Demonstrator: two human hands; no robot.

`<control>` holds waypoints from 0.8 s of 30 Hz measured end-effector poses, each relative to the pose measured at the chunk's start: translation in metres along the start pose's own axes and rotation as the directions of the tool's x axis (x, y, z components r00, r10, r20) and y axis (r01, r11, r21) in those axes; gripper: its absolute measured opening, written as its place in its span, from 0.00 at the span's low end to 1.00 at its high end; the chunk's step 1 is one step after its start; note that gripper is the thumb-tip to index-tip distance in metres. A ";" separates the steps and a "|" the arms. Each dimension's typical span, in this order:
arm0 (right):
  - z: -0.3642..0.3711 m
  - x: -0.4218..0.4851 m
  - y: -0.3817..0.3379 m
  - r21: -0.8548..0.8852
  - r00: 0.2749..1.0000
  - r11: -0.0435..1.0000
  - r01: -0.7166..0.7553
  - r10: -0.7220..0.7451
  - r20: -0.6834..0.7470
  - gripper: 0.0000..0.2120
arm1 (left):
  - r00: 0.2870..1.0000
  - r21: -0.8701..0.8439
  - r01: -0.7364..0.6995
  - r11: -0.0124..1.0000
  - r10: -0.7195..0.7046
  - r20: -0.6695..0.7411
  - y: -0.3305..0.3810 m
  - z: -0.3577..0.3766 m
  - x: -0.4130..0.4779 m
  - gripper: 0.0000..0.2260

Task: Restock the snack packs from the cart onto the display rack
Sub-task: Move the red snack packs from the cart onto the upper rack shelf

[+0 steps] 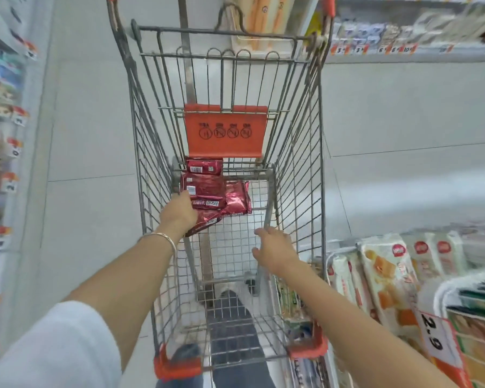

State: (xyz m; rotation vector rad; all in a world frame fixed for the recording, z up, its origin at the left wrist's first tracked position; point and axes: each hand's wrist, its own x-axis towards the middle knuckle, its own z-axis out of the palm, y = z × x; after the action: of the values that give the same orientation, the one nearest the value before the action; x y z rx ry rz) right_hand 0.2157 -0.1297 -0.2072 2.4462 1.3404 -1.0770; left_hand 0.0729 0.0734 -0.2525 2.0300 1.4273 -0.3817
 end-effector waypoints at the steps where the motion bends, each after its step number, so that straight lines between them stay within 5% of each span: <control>1: 0.002 0.011 0.004 0.024 1.000 1.000 0.009 -0.009 0.004 0.25 | 0.999 0.040 0.029 0.999 -0.028 -0.025 -0.003 0.009 0.015 0.08; 5: 0.013 0.049 0.019 0.051 1.000 0.999 0.007 -0.008 0.010 0.24 | 0.994 0.211 0.109 0.971 -0.110 -0.007 -0.007 0.043 0.053 0.25; 9: 0.022 0.075 0.028 0.104 1.000 0.995 -0.002 -0.001 0.027 0.23 | 0.997 0.413 0.015 0.911 -0.045 0.064 -0.012 0.069 0.087 0.45; 14: 0.020 0.091 0.033 0.224 0.999 0.974 0.022 -0.027 0.018 0.21 | 0.990 0.562 -0.127 0.817 0.065 0.128 -0.019 0.064 0.113 0.45; 18: -0.007 0.096 0.025 0.491 0.994 0.870 0.054 0.001 -0.110 0.21 | 0.985 0.572 -0.175 0.802 0.150 0.090 0.003 0.044 0.087 0.29; 21: -0.027 0.106 0.015 0.615 0.991 0.784 0.091 -0.011 -0.133 0.36 | 0.979 0.360 -0.195 0.912 0.201 0.021 0.025 0.016 0.060 0.24; 24: -0.041 0.115 0.002 0.684 0.995 0.726 0.077 -0.098 -0.007 0.50 | 0.948 -0.114 -0.118 0.986 0.146 0.282 0.034 -0.017 0.045 0.24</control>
State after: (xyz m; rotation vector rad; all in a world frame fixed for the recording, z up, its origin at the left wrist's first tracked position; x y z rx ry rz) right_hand 0.2779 -0.0353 -0.2534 2.8348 1.1971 -1.9170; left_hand 0.1189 0.1096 -0.2535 1.8893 1.1045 -0.5191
